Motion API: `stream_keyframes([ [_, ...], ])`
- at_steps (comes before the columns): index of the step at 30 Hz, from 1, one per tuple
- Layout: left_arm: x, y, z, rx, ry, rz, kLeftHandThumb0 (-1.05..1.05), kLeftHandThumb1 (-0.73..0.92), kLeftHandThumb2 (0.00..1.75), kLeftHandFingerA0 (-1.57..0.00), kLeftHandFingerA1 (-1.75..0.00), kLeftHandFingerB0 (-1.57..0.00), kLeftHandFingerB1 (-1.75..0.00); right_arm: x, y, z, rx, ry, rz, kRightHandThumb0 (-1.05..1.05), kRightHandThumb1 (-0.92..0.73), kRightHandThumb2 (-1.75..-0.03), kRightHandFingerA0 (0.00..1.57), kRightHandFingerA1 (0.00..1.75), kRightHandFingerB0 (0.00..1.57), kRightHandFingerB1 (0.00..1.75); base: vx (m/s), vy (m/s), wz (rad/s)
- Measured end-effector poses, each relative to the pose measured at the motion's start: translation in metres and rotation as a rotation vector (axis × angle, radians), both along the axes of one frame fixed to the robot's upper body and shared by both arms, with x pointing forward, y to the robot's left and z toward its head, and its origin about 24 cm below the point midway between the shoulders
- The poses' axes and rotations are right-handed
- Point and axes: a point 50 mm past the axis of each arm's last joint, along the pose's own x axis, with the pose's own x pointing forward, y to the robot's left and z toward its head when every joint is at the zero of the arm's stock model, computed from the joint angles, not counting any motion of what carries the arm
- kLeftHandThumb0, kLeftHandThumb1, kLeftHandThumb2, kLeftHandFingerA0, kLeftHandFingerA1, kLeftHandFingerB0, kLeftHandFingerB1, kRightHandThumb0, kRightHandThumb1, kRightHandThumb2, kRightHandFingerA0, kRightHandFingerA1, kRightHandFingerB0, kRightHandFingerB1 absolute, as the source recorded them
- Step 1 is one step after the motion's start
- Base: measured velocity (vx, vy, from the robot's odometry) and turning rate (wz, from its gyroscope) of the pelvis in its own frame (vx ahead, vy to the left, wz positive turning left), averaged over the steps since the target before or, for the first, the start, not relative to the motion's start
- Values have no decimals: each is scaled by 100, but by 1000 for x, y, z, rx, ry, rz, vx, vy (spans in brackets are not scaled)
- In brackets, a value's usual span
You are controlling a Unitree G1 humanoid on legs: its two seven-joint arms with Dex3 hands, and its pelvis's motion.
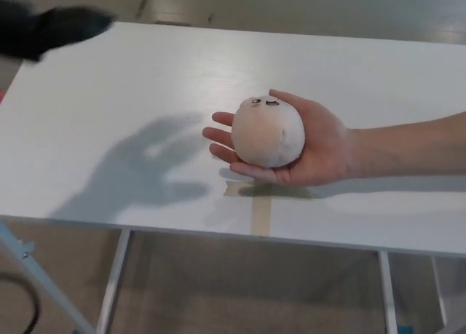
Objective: Use the left hand to take the pink dumpling toy on a person's hand and put it on the desk.
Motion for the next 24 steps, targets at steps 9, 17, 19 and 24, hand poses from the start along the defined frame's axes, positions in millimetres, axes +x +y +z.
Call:
stream_keyframes([
  [9,47,-59,-5,192,153,-18,-35,17,82,0,-49,0,-46,2,0,1,1,-5,0,-21,-70,-61,67,46,54,42,0,0,0],
  [17,80,-103,-43,422,346,46,-70,42,78,-7,-31,-10,-32,4,1,2,1,-11,2,-20,-70,-61,67,47,55,43,0,0,0],
  [19,87,-110,-56,486,398,77,-71,49,56,-9,-26,-15,-26,7,1,3,1,-17,4,-20,-70,-61,67,47,54,42,0,0,0],
  [24,96,-120,-84,606,487,144,-35,16,82,-1,-49,0,-46,11,1,5,1,-27,7,-21,-70,-61,66,46,53,42,0,0,0],
])
